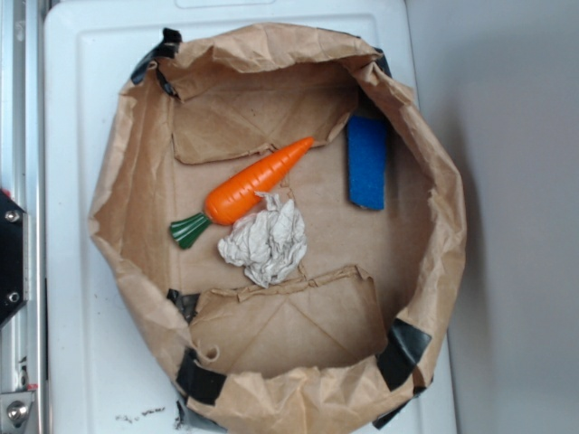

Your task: Grab the carrot.

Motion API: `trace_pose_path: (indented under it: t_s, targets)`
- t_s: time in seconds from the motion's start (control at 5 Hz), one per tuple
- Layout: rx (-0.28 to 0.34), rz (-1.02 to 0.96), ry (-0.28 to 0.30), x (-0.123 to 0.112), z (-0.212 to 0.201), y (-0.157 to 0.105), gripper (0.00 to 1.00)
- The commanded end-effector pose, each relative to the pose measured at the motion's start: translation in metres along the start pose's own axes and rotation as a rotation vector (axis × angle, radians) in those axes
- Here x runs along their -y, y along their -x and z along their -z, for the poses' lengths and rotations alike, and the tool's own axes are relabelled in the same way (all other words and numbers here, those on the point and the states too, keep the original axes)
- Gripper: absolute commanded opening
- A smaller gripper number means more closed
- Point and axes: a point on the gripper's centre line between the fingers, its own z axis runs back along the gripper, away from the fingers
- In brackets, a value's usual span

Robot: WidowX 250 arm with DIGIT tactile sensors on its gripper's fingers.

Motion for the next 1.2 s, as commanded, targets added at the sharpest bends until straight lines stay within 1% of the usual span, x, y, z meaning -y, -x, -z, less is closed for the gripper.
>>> trace_pose_path:
  t_s: [0.0, 0.2, 0.4, 0.6, 0.8, 1.0]
  targets:
    - [0.000, 0.000, 0.000, 0.000, 0.000, 0.000, 1.00]
    - [0.045, -0.098, -0.027, 0.008, 0.001, -0.028, 1.00]
    - [0.019, -0.228, -0.040, 0.003, 0.005, -0.060, 1.00]
    - [0.003, -0.306, -0.079, -0.005, 0.016, -0.086, 1.00]
    - [-0.065, -0.141, -0.096, -0.026, 0.044, -0.124, 1.00]
    - [-0.112, 0.078, -0.033, -0.047, 0.059, -0.124, 1.00]
